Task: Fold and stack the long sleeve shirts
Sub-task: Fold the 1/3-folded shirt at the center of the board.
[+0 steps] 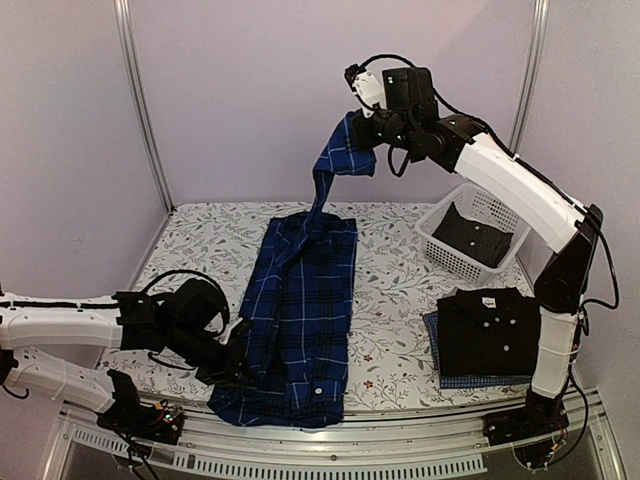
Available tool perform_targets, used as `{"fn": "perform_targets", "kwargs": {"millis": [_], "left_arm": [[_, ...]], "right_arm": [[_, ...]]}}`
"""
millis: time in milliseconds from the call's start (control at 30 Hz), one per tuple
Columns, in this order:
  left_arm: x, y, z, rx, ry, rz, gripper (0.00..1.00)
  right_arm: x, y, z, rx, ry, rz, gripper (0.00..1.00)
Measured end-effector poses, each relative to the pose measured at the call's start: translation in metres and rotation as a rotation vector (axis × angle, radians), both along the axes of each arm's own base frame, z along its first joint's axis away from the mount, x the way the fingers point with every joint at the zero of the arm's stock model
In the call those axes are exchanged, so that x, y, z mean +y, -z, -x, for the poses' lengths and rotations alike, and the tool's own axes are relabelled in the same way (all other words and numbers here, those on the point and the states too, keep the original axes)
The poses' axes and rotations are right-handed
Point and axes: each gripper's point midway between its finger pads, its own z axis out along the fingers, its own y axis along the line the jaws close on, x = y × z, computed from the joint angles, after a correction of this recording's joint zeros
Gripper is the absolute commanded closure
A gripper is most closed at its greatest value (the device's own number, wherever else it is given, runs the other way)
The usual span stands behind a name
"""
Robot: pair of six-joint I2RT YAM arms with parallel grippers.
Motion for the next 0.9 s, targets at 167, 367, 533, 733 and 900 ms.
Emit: {"fn": "perform_targets", "kwargs": {"millis": [167, 367, 533, 733, 900], "left_arm": [[-0.004, 0.007, 0.000, 0.014, 0.015, -0.007, 1.00], [-0.011, 0.019, 0.000, 0.038, 0.034, -0.031, 1.00], [-0.018, 0.025, -0.002, 0.043, 0.047, -0.033, 1.00], [-0.024, 0.035, 0.000, 0.062, 0.073, -0.040, 0.76], [-0.031, 0.024, -0.005, 0.024, 0.107, -0.040, 0.55]], "right_arm": [[-0.001, 0.000, 0.000, -0.004, 0.002, 0.007, 1.00], [-0.001, 0.000, -0.001, -0.004, 0.004, 0.008, 1.00], [-0.001, 0.001, 0.000, 0.001, 0.003, 0.010, 1.00], [-0.002, 0.009, 0.005, 0.036, -0.009, 0.000, 1.00], [-0.005, 0.044, 0.025, 0.147, -0.051, -0.010, 1.00]]}}
